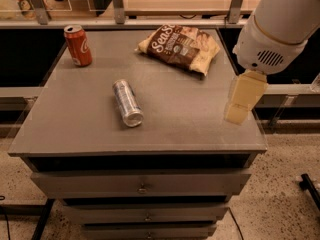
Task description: Place redbull can upright
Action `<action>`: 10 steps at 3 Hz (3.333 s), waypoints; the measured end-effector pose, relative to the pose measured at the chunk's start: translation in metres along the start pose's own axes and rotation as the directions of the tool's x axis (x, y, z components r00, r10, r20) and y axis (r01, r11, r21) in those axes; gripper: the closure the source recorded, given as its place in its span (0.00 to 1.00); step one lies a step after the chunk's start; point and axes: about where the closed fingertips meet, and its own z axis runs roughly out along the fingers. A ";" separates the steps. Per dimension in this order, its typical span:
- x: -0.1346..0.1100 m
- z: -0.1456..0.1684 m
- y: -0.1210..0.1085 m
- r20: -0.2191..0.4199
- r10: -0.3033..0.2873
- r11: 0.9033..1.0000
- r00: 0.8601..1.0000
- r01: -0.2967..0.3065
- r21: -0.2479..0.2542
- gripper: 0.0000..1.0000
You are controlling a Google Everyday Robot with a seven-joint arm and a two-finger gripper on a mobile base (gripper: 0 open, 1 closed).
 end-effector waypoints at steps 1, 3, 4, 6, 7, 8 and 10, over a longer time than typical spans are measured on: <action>-0.027 0.046 -0.005 -0.033 0.041 0.998 0.999 -0.042 -0.048 0.00; -0.056 0.085 -0.009 -0.054 0.080 0.993 0.995 -0.085 -0.084 0.00; -0.065 0.091 -0.015 -0.071 0.153 0.983 0.986 -0.160 -0.095 0.00; -0.148 0.109 -0.036 -0.156 0.329 0.934 0.931 -0.345 -0.090 0.00; -0.160 0.109 -0.035 -0.144 0.348 0.928 0.927 -0.362 -0.087 0.00; -0.161 0.111 -0.035 -0.122 0.387 0.909 0.914 -0.400 -0.119 0.00; -0.204 0.123 -0.004 -0.252 0.474 0.871 0.844 -0.492 -0.008 0.00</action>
Offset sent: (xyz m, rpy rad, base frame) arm 0.0701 0.0958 -0.1007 -0.0043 0.1615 -0.0966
